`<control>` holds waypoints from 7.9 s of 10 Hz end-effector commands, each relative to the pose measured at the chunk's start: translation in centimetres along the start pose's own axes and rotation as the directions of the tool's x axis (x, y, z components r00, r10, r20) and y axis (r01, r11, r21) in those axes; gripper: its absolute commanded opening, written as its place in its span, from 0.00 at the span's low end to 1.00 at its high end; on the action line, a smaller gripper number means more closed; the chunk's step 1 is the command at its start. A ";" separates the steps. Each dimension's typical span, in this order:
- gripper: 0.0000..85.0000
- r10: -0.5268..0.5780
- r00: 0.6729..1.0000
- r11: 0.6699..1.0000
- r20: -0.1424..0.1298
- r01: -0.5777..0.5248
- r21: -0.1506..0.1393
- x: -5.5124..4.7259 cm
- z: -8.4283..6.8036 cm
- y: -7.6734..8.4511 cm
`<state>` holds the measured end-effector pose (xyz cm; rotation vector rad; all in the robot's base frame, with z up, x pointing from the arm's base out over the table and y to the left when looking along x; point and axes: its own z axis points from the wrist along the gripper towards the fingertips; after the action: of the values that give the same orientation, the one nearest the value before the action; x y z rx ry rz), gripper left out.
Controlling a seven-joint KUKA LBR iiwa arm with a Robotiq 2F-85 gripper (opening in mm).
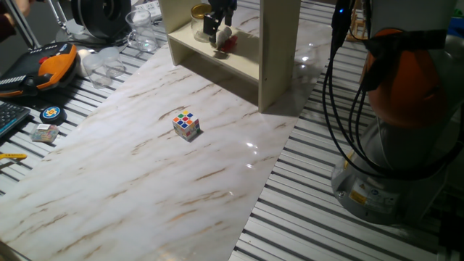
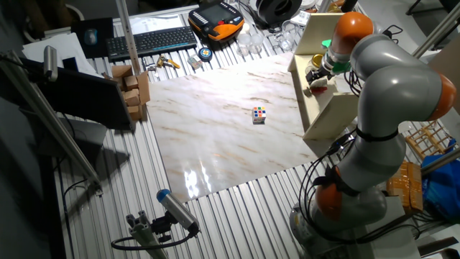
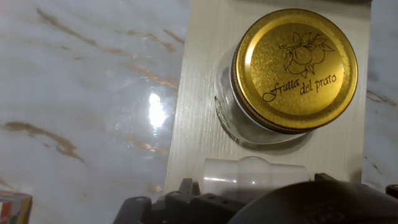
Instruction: Take the object down from the shelf
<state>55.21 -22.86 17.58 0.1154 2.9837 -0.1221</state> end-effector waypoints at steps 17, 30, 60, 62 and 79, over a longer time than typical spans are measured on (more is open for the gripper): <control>1.00 0.021 1.000 1.000 0.011 -0.022 0.019 -0.2 0.8 0.2; 0.00 0.008 1.000 1.000 -0.030 -0.007 0.031 -0.4 -1.6 0.8; 0.00 0.283 0.958 0.959 -0.049 -0.284 -0.023 1.8 1.5 13.5; 0.00 0.346 0.935 0.936 -0.083 -0.350 -0.046 1.8 1.5 13.5; 0.00 0.413 0.909 0.907 -0.053 -0.416 -0.067 0.5 6.0 18.6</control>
<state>57.13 -4.85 10.21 0.7434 2.9160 0.0465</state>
